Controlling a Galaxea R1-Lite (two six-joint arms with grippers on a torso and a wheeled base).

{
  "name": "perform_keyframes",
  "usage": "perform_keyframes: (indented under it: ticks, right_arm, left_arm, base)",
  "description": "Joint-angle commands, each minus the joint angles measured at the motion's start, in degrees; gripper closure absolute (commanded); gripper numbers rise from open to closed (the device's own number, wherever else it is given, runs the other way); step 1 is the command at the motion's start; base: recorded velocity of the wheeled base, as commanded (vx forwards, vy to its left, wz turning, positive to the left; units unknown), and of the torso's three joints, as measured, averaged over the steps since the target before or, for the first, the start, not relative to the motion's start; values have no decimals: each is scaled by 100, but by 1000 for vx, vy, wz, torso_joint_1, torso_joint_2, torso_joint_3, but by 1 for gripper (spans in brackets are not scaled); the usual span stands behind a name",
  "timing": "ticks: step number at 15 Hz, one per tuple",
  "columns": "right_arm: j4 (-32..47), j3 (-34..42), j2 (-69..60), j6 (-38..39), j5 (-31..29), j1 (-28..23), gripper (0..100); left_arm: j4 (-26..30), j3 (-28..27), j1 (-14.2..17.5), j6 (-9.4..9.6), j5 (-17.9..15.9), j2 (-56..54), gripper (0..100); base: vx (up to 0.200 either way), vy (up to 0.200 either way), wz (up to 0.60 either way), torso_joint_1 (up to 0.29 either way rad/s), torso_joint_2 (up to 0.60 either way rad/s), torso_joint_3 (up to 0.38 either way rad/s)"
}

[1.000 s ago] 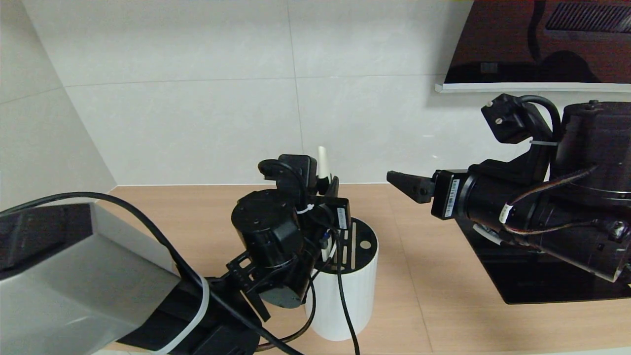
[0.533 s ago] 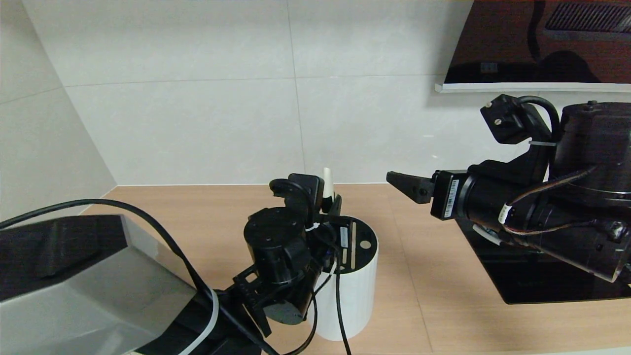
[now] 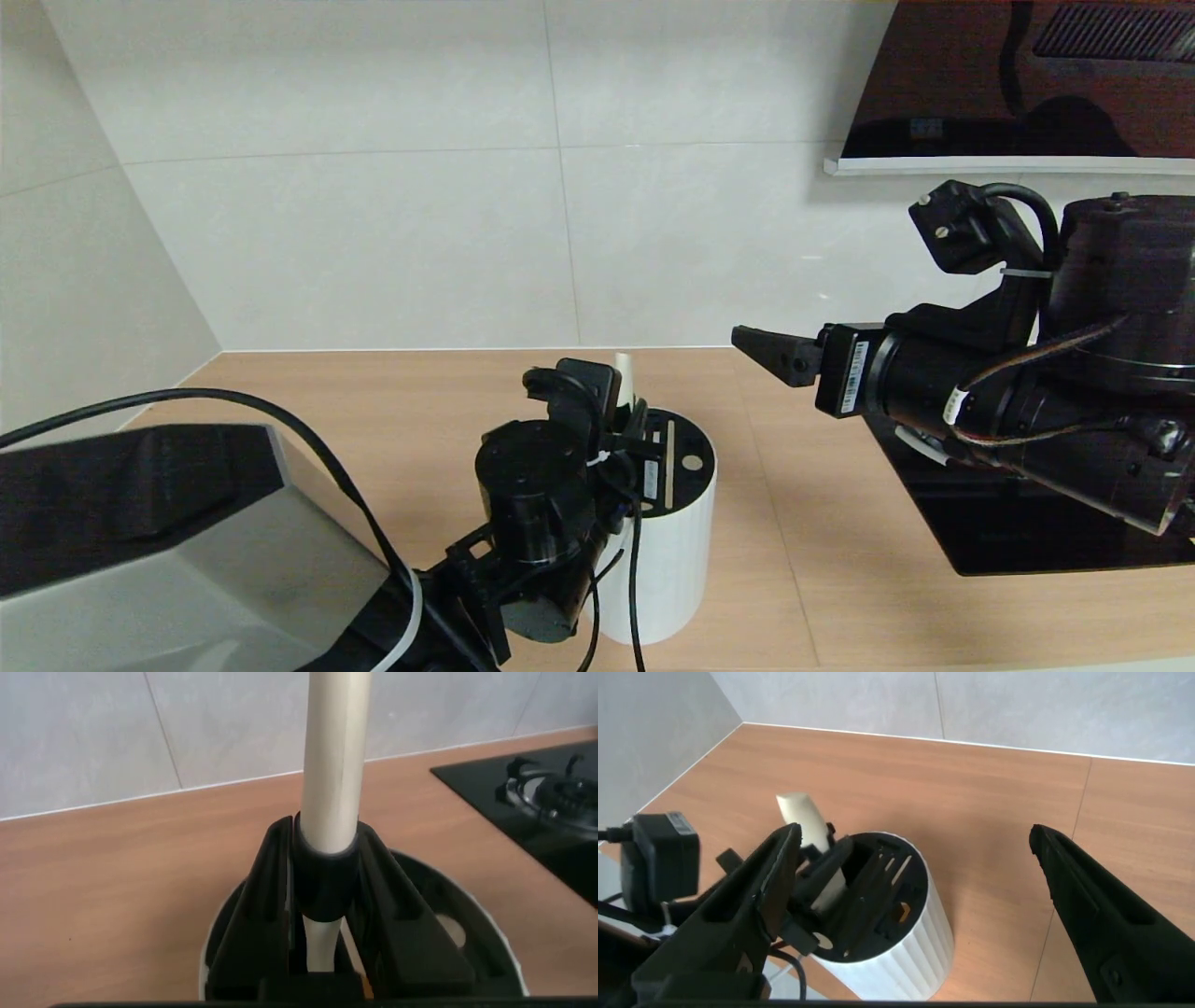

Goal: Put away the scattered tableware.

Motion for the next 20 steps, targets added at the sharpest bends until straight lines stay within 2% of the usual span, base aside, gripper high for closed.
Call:
perform_keyframes:
  ticks: [1, 3, 4, 13, 16, 18, 20]
  right_arm:
    - [-3, -2, 2, 0, -1, 0, 0]
    - [-3, -2, 11, 0, -1, 0, 0]
    - [-3, -2, 2, 0, -1, 8, 0]
    - [-3, -2, 2, 8, -1, 8, 0]
    - [-3, -2, -15, 0, -1, 0, 0]
    - [41, -11, -24, 0, -1, 0, 0]
    - [41, -11, -103, 0, -1, -18, 0]
  left_arm:
    - [-2, 3, 2, -1, 5, 12, 100]
    - [-2, 3, 2, -1, 5, 12, 100]
    - [-2, -6, 2, -1, 5, 12, 0]
    - [-2, 3, -7, -1, -4, -58, 0]
    - [33, 135, -68, 87, -4, -462, 0]
    - [288, 205, -68, 139, -12, -1042, 0]
    - [868, 363, -68, 139, -65, -1921, 0]
  base:
    - [0, 0, 0, 0, 0, 0]
    - [0, 0, 0, 0, 0, 0]
    - [0, 0, 0, 0, 0, 0]
    - [0, 0, 0, 0, 0, 0]
    - [0, 0, 0, 0, 0, 0]
    - [0, 0, 0, 0, 0, 0]
    - [0, 0, 0, 0, 0, 0]
